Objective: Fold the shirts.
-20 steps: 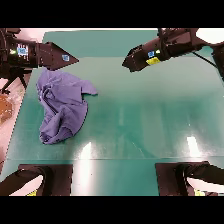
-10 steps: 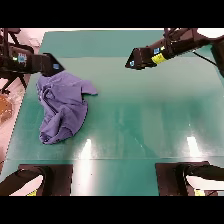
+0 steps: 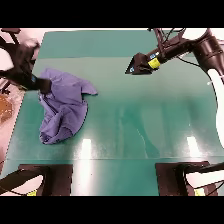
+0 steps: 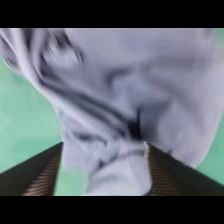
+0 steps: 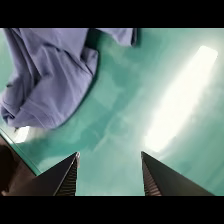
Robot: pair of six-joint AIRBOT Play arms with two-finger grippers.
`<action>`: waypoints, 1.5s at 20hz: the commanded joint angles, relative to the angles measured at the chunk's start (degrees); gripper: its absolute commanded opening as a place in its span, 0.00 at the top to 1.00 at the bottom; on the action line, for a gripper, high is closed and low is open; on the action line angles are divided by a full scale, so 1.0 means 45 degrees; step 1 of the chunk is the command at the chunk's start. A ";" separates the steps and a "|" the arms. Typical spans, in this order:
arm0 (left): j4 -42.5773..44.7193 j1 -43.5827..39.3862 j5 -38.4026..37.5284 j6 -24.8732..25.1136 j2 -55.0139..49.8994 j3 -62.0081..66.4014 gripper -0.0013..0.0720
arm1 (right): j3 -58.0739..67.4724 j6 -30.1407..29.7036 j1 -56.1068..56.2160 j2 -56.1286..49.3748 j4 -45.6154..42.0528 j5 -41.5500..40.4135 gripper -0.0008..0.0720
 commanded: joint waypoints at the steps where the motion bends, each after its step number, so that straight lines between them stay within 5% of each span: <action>1: -0.1841 -0.0010 -0.1127 0.2798 -0.0607 -0.1375 0.02 | 0.0000 -0.0180 -0.0068 -0.0447 0.0146 0.0481 0.36; 12: -0.2395 -0.0015 0.0466 0.3711 -0.1292 -0.3638 0.07 | 0.0000 -0.0287 -0.0044 -0.0427 0.0155 0.0466 0.36; 13: -0.2404 -0.0015 0.0491 0.3716 -0.1341 -0.3638 0.32 | 0.0000 -0.0287 -0.0044 -0.0427 0.0155 0.0466 0.36; 14: -0.2404 -0.0015 0.0495 0.3735 -0.1321 -0.3619 0.75 | 0.0000 -0.0287 -0.0044 -0.0427 0.0155 0.0466 0.36; 15: -0.2409 -0.0015 0.0447 0.3973 -0.1321 -0.3594 0.95 | 0.0000 -0.0287 -0.0044 -0.0427 0.0155 0.0476 0.36; 21: -0.4279 -0.0015 0.0209 0.4099 -0.0991 -0.3313 0.95 | 0.0000 -0.0291 -0.0078 -0.0369 0.0107 0.0520 0.36; 30: -1.4338 -0.0238 0.2234 0.4449 -0.0967 0.2613 0.95 | 0.0000 0.0306 -0.1758 0.2686 -0.3589 0.0554 0.36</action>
